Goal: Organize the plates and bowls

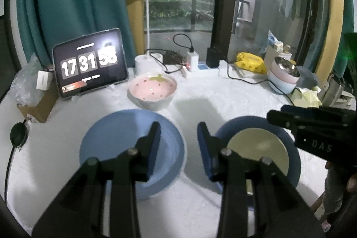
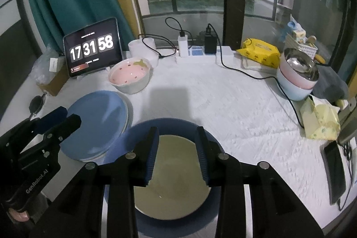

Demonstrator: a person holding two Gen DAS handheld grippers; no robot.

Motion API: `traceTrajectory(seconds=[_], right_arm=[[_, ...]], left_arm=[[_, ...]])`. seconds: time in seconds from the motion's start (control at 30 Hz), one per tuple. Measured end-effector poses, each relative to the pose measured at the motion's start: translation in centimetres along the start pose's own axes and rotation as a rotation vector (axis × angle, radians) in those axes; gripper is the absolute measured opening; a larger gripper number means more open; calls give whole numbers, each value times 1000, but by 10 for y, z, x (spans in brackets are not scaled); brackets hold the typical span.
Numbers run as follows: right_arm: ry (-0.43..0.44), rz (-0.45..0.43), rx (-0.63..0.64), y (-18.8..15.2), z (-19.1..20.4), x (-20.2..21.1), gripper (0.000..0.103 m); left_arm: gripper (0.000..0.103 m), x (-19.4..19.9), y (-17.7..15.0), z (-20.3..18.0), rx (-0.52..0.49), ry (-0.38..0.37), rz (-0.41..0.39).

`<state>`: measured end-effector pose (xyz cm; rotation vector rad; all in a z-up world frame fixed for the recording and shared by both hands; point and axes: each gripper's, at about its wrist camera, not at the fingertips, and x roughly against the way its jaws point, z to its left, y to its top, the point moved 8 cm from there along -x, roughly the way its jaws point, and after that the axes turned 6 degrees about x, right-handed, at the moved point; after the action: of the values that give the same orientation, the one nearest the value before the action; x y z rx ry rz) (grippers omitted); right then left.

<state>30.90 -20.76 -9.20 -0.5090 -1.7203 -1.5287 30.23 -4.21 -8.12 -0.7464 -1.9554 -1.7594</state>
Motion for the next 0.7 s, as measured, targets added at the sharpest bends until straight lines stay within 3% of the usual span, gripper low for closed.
traceTrajectory(seconds=[0.7], right_arm=[[14, 25, 90, 43, 46, -41, 35]], left_arm=[[40, -27, 26, 57, 73, 18, -3]])
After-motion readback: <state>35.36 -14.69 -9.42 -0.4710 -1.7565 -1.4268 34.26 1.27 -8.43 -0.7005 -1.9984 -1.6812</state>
